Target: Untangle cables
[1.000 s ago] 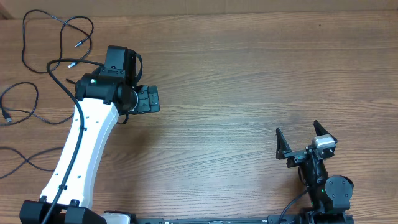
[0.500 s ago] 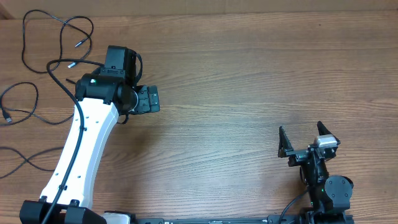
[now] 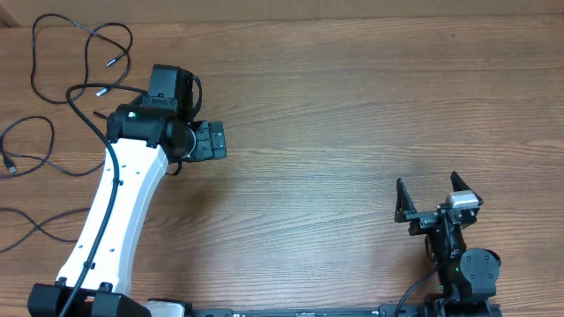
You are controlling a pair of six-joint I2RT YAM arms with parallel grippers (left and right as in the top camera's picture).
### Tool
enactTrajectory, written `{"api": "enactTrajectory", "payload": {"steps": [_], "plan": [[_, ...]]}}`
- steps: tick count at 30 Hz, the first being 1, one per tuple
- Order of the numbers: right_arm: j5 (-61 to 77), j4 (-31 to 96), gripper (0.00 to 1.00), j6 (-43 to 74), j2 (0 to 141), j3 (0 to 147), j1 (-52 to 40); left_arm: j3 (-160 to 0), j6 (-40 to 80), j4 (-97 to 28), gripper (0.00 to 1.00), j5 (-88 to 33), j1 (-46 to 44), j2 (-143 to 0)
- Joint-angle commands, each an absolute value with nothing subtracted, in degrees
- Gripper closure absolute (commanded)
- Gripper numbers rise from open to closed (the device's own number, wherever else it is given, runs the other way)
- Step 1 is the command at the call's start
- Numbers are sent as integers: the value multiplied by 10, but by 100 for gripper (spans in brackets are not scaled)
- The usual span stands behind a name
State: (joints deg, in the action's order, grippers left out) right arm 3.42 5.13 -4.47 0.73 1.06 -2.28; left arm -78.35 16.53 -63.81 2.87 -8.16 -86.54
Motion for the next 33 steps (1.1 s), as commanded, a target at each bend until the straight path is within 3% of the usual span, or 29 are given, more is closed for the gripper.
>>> {"api": "enactTrajectory", "payload": {"steps": [1,26,33], "plan": [[27,48,0,-44,2,5,-26,-782,173,-638,0,34,-79,-869],[27,48,0,-44,2,5,-26,-782,170,-674,0,34,-79,-869],[27,48,0,-44,2,5,-26,-746,176,-594,1,29,-79,-816]]}}
